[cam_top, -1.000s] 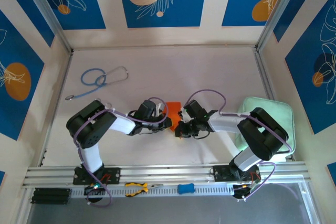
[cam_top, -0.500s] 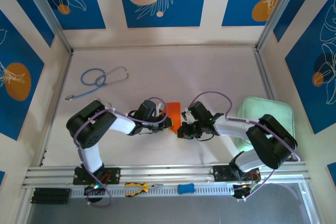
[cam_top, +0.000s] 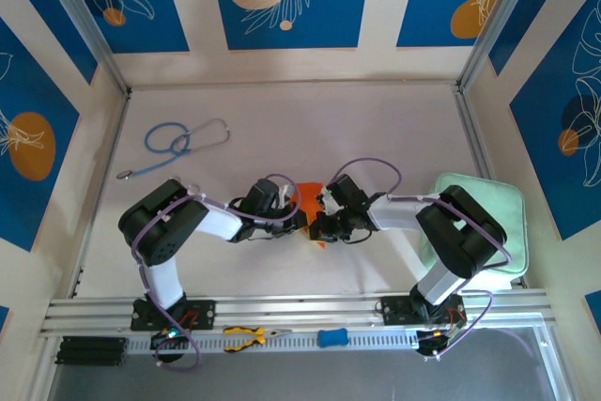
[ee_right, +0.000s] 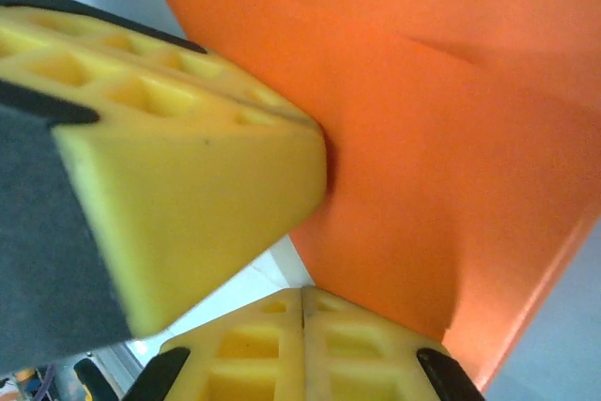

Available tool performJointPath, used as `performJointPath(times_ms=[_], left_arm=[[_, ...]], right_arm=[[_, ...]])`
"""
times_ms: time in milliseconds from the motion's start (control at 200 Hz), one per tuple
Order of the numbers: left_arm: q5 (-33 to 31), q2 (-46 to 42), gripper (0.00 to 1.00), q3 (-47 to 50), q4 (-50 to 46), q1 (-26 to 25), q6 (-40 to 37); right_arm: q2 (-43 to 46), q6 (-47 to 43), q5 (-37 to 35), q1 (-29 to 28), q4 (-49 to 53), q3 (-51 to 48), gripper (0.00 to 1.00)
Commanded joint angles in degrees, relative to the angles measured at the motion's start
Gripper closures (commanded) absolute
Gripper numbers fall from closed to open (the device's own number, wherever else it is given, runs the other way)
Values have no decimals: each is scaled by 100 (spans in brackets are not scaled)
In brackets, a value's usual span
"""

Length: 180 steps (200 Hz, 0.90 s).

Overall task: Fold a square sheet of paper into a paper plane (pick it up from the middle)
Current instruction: Third fold the triangle at the center of the table.

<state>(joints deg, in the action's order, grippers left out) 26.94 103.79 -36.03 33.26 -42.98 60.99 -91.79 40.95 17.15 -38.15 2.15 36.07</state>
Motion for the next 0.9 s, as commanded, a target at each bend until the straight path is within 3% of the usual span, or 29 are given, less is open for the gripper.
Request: performJointPath(times_ms=[0,430,895], left_arm=[[-181,137,100,44,-478,50,-152],[-149,203,100,17,-513,80,-165],[-268,186,100,-95,-863,370,-472]], right_arm=[[171,157,265,148,52,-519,93],[980,526,280,401,-79,-1381,92],[883,492,456,510,-146,-1427,96]])
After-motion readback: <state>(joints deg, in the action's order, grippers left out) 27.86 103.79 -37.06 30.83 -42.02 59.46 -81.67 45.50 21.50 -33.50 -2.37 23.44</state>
